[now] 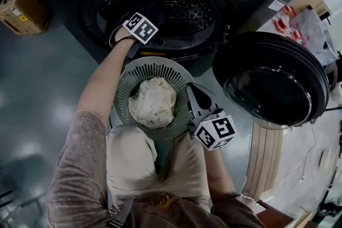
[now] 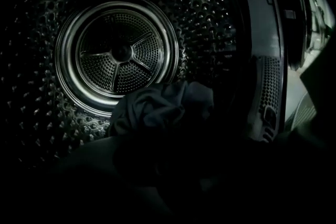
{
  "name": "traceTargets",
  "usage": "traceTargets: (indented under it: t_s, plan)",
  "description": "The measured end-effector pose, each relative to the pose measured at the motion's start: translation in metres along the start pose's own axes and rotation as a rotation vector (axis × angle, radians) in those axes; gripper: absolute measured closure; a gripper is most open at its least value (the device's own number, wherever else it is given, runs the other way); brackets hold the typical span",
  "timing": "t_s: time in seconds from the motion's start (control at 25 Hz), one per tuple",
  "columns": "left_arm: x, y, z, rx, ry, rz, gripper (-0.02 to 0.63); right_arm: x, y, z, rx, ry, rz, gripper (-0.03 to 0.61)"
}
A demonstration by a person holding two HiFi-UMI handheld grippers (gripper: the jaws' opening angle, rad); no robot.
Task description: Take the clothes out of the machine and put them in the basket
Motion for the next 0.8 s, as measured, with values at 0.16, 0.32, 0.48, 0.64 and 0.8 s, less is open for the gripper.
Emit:
traceTargets:
  t_s: [0.16, 0.32, 0.48, 0.64, 0.8]
  plan:
    - [0.000, 0.002, 0.010, 0.072, 0.023, 0.052, 0.535, 0.006, -0.003, 0.002, -0.006, -0.009, -0.004, 0.580]
    - [0.008, 0.006, 0.037, 0.189, -0.011, 0.123, 0.540, 0.010, -0.005, 0.005, -0.001, -0.009, -0.013, 0.580]
    - [0.027, 0.005, 0.072, 0.270, -0.015, 0.096, 0.541, 0.013, -0.001, 0.005, 0.015, 0.004, -0.010, 0.580]
    - [0.056, 0.000, 0.112, 0.327, -0.047, 0.058, 0.543, 0.014, 0.002, 0.006, 0.029, 0.025, -0.005, 0.580]
    - [0.090, -0.012, 0.146, 0.375, -0.104, 0.069, 0.543, 0.015, 0.002, 0.012, 0.033, 0.038, 0.006, 0.580]
Point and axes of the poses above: the fingertips, and each gripper's own axes: z backward along the fingers, x to its right, y out of its top, the point moved 9 cm from there along z, backward along the fingers, and after that the axes turned 12 degrees about -y, right-handed, at the moved point
